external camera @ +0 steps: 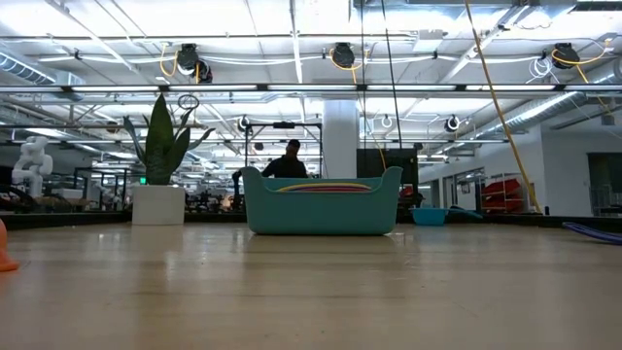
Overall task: Nest measuring cups in basket
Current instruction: Stack the green measuring cup on top of the yellow measuring cup inside the light blue bin
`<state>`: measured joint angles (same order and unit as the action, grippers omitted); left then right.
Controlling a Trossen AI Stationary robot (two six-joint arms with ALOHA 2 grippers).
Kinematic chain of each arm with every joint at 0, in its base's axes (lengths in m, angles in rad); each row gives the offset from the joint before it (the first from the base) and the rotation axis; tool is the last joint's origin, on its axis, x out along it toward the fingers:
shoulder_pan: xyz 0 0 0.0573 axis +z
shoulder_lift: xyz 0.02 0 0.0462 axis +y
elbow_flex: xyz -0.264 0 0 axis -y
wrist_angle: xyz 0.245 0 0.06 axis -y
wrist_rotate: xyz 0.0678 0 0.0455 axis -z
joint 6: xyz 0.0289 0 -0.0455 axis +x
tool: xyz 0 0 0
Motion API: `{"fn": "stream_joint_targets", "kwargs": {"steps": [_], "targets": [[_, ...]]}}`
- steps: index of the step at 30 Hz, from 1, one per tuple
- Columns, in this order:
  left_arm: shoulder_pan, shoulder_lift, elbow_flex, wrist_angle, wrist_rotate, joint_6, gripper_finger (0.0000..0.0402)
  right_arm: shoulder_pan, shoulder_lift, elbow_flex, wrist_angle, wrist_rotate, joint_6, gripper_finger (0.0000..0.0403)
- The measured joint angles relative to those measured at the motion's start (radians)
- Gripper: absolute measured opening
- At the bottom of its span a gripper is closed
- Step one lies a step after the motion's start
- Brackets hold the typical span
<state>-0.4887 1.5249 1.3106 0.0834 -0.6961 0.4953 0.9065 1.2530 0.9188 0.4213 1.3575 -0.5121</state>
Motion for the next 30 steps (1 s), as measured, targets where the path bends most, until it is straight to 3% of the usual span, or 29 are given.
{"fn": "stream_joint_targets", "kwargs": {"steps": [7,12,23,30], "targets": [[0.016,0.0,0.0,-0.003,-0.031,-0.011,0.0216,-0.002,0.0,0.0,0.009,-0.002,0.003,0.0],[0.018,0.0,0.0,-0.003,-0.031,-0.022,0.0213,-0.002,0.0,-0.001,0.025,-0.062,0.005,0.0],[0.019,0.001,0.0,0.032,-0.03,-0.025,0.0128,-0.002,0.0,-0.001,0.076,-0.048,0.003,0.0],[0.019,0.001,0.0,0.051,0.025,-0.024,0.0101,-0.002,0.0,-0.001,0.076,-0.05,0.003,0.0]]}}
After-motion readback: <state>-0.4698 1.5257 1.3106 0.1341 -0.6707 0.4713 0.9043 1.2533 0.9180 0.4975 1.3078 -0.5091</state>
